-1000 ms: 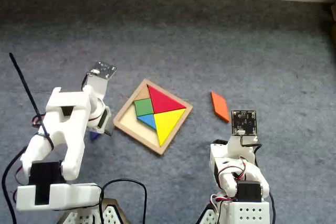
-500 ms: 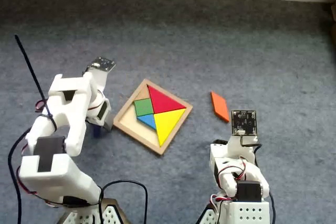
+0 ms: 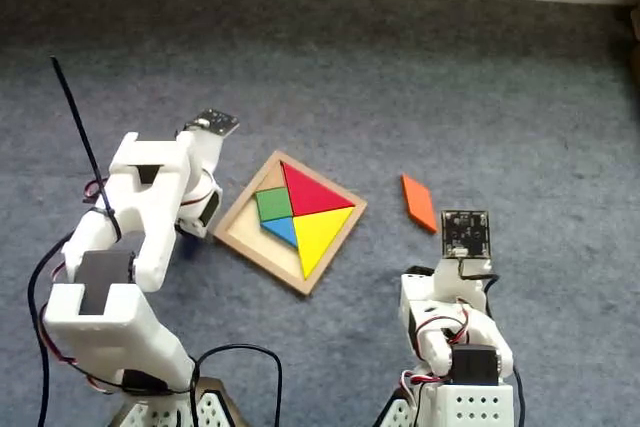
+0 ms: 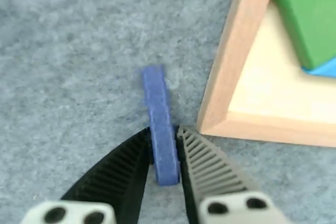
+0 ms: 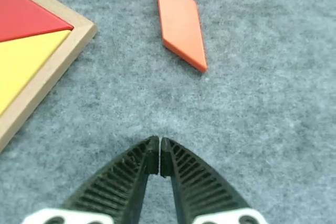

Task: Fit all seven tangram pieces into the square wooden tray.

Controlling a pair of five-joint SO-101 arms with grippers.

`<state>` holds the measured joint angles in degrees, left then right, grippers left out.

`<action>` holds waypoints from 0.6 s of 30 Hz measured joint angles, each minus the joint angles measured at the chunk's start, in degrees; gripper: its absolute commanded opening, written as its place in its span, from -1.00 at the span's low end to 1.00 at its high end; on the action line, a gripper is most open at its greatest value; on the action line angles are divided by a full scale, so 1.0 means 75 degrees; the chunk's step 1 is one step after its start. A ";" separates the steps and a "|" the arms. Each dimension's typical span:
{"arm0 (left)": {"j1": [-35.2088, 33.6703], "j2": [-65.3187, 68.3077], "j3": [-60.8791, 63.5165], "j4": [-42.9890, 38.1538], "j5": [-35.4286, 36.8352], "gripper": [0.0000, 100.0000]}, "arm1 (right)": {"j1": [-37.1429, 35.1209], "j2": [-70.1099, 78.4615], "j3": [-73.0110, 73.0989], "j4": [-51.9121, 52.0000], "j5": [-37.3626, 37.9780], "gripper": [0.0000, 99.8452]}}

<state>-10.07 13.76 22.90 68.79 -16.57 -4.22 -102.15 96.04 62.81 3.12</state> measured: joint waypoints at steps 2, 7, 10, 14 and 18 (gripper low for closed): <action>0.0000 0.0000 0.0000 0.0000 0.0000 -0.92 | -0.0012 0.0000 0.0000 0.0000 0.0000 -0.95; -0.0012 -0.0305 0.0000 -0.0023 0.0023 -0.97 | -0.0012 0.0000 0.0000 0.0000 0.0000 -0.95; -0.0094 -0.1008 0.0000 0.0129 0.0105 -0.96 | -0.0012 0.0000 0.0000 0.0000 0.0000 -0.95; 0.0188 -0.1887 0.0000 0.0457 0.0703 -0.96 | -0.0012 0.0000 0.0000 0.0000 0.0000 -0.95; 0.0949 -0.2122 0.0000 0.0457 0.1442 -0.96 | 0.0000 0.0000 0.0000 0.0000 0.0000 -0.95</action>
<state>-2.95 -2.15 22.90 72.22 -5.76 -4.22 -102.15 96.04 62.81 3.12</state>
